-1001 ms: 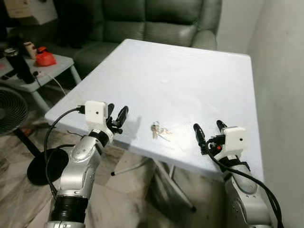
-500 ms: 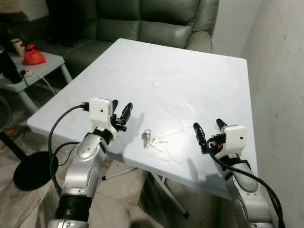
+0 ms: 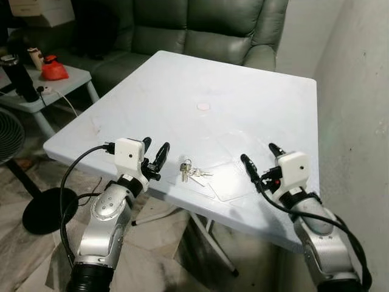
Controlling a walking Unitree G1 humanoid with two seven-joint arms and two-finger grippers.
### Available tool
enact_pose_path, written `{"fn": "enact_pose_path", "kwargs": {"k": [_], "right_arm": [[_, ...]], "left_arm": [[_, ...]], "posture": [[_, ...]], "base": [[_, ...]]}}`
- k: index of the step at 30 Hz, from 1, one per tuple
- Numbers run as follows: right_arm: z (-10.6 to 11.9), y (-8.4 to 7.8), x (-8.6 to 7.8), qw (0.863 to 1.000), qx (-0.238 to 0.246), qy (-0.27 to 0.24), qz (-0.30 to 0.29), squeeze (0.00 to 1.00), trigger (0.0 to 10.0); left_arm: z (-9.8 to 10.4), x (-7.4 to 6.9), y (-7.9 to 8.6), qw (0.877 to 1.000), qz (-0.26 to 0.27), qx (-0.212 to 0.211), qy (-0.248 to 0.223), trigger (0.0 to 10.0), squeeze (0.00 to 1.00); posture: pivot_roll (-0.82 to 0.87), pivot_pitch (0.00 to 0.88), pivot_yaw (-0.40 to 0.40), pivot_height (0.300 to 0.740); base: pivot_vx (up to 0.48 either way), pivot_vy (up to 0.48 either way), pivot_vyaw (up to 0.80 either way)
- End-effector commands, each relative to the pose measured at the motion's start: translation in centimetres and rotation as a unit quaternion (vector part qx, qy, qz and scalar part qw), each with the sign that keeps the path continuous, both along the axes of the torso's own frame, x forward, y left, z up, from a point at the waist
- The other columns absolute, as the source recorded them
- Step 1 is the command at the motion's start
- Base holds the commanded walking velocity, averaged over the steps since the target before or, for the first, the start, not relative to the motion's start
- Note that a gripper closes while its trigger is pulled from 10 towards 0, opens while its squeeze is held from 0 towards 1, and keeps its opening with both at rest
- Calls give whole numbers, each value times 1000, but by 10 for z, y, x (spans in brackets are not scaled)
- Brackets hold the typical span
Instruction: Hang keys on a hook
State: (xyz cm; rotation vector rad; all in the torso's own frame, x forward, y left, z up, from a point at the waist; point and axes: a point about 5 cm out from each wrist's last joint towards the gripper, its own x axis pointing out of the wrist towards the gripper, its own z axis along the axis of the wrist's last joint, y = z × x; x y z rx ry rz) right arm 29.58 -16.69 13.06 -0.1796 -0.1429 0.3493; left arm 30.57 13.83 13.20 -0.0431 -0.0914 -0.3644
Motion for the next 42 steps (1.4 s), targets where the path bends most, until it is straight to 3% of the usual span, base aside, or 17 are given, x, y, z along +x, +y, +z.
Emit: {"fn": "enact_pose_path", "kwargs": {"k": [1, 14, 31, 42], "right_arm": [[2, 2, 3, 1000, -3, -4, 9, 0, 10000], [3, 1, 5, 1000, 21, -8, -2, 0, 10000], [-2, -2, 2, 999, 28, 9, -25, 0, 10000], [-2, -3, 3, 999, 29, 12, -28, 0, 10000]], "left_arm": [[5, -1, 2, 1000, -1, 6, -13, 10000, 0], [5, 0, 4, 1000, 1, -11, -3, 10000, 0], [9, 4, 6, 1000, 7, -22, -2, 10000, 0], [11, 7, 6, 1000, 8, -24, -5, 10000, 0]], "posture": [[-8, 59, -13, 740], [-14, 64, -8, 740], [-19, 65, -3, 740], [-17, 58, -6, 740]], "base": [[0, 0, 0], [0, 0, 0], [0, 441, 0], [0, 480, -739]]}}
